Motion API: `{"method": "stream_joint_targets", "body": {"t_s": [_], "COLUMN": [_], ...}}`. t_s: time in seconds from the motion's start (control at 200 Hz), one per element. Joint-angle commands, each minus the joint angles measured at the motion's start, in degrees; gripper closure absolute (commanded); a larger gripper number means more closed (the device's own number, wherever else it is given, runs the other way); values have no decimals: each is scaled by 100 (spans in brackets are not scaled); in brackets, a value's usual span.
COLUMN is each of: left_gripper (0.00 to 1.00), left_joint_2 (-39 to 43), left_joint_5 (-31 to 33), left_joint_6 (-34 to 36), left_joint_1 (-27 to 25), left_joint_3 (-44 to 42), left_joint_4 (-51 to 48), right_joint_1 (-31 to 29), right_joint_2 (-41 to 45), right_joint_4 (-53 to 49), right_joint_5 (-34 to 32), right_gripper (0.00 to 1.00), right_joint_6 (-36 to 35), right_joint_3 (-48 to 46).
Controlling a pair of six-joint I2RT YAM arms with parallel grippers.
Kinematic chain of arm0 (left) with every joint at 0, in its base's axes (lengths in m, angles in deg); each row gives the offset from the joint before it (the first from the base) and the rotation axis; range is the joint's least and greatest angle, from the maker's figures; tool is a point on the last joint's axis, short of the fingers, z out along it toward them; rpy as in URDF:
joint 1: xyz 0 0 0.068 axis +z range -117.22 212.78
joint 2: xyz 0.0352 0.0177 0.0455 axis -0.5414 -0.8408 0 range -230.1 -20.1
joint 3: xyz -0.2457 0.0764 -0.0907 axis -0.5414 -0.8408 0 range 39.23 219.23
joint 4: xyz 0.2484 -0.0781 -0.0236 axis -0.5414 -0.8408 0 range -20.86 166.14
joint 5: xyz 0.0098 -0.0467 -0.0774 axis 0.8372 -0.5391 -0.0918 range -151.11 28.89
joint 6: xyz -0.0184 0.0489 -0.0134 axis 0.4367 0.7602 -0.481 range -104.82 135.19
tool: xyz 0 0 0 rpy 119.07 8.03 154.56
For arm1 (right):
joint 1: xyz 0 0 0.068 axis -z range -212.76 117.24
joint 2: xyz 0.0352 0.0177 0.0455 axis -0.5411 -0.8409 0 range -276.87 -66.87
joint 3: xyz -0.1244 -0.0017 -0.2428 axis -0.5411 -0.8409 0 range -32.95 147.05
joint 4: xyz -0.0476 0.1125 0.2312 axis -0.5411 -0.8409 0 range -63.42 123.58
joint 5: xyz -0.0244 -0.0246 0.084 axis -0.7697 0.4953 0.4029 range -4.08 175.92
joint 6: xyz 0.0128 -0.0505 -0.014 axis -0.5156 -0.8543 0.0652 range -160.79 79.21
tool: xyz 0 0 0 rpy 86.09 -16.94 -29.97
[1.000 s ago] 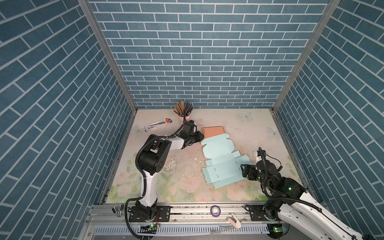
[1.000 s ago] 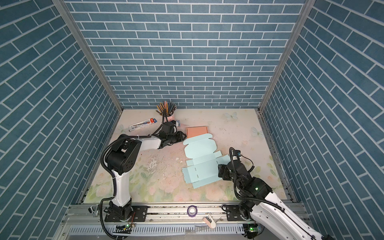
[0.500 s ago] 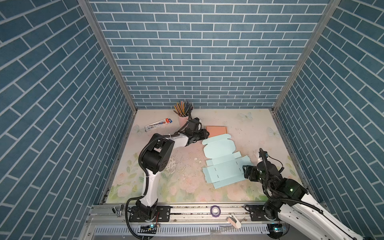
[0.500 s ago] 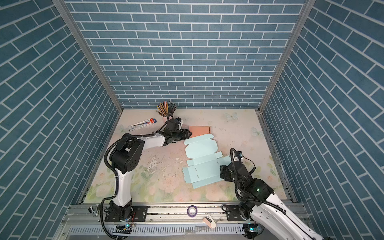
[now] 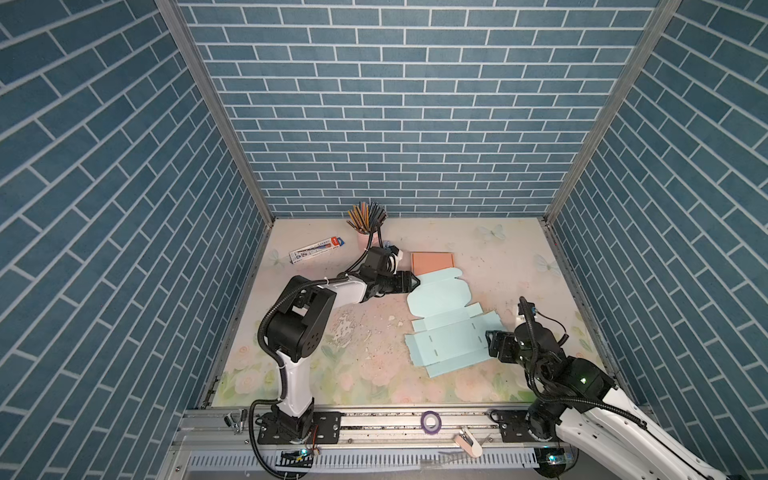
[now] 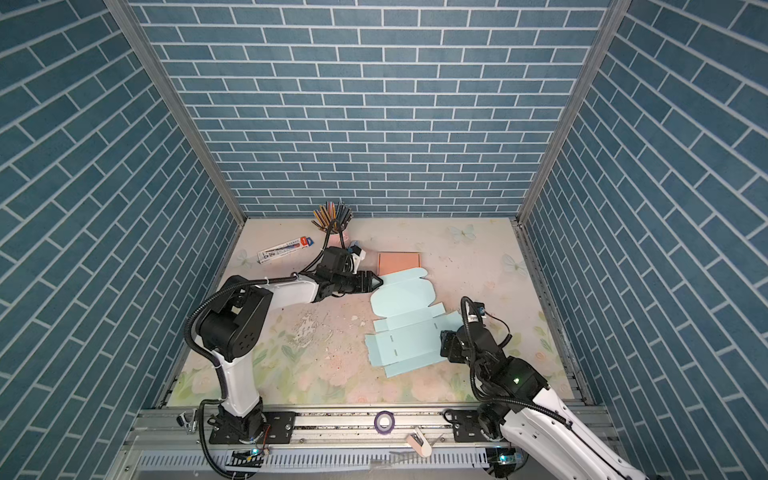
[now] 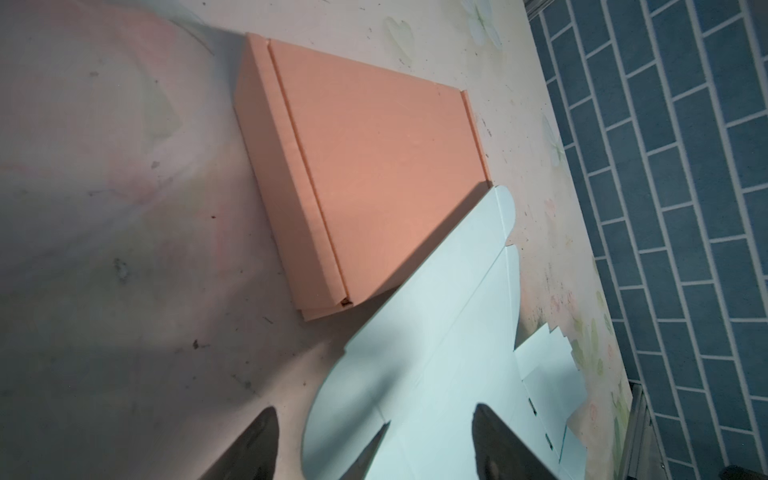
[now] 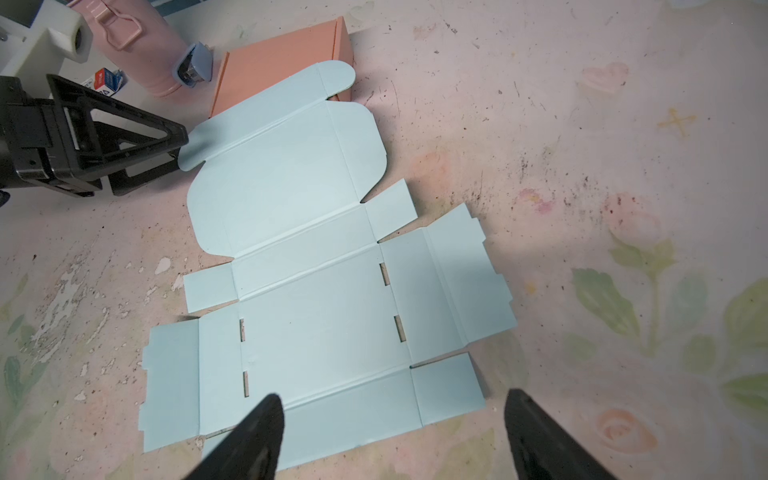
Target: Fold the paper box
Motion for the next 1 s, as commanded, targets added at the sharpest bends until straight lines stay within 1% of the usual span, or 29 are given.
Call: {"method": "stream_joint_targets", "body": {"t_s": [0.0,0.065,0.155,0.265,0.345,0.45,0.505,0.69,0.805,0.88,0.995], "left_gripper": [32,41,47,59,65,77,81,90,94,95,96], "left_joint_2": [-159,-203,-219,-218,-201,-144,-92,165,373,637,1312], "left_joint_5": [-230,-337,-392,-440,-507,-570,-579,-624,-655,-600,-374], "left_joint_6": [130,96,74,-63,-182,-321,-388,-580,-746,-892,-1150], "left_joint_1": [65,67,74,83,80,81,83,80,89,117,212], "left_joint_3": [75,85,80,-48,-153,-310,-396,-766,-1025,-1304,-1923], "left_joint_4": [313,439,506,741,932,1150,1260,1621,1874,2074,2339], "right_joint_1": [23,20,18,23,18,22,25,25,29,31,19], "right_joint_2": [21,30,38,13,-52,-143,-155,-102,-128,-167,-222], "right_joint_4": [-116,-133,-151,-126,-103,-48,-36,-28,-45,-63,-27], "right_joint_5": [-34,-41,-94,-143,-170,-175,-184,-188,-179,-167,-101], "right_gripper": [16,17,17,17,17,17,17,17,17,17,18], "right_joint_6": [-37,-36,-50,-89,-146,-194,-211,-217,-222,-213,-228], "right_joint_3": [78,62,48,74,101,116,119,102,114,158,194]}}
